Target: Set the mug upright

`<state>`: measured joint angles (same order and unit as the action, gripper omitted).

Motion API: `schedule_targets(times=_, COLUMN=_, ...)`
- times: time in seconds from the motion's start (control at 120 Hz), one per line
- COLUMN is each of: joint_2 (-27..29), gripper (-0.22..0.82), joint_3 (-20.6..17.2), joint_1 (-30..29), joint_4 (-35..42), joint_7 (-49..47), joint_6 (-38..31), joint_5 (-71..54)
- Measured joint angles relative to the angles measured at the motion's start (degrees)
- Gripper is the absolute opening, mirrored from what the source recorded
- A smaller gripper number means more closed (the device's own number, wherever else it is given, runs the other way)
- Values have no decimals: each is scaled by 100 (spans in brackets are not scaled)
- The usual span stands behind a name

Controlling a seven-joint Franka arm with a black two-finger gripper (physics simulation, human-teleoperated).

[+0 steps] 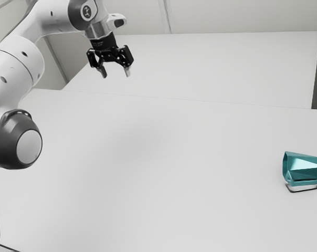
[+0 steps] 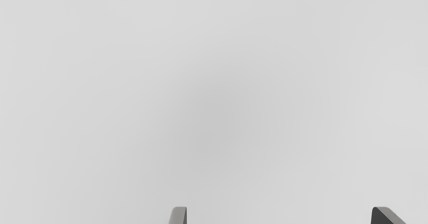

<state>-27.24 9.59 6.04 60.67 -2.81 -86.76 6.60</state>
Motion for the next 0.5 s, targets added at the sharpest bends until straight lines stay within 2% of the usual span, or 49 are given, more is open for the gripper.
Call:
schedule_targets(times=0.158, joint_2=26, gripper=60, joint_3=6, joint_1=10, joint_4=33, joint_7=-6, joint_6=-1, joint_5=-23)
schedule_targets(times=0.217, joint_2=120, gripper=60, joint_3=3, joint_1=48, joint_4=275, joint_7=-7, joint_6=-6, joint_5=-26)
schedule_targets(times=0.367, joint_2=1043, gripper=60, joint_3=-158, joint_1=322, joint_4=1910, joint_7=-11, joint_6=-325, joint_5=392)
schedule_targets(times=0.5, joint_2=1875, gripper=60, joint_3=-395, joint_1=573, joint_4=3452, joint_7=-19, joint_6=-958, joint_5=1033)
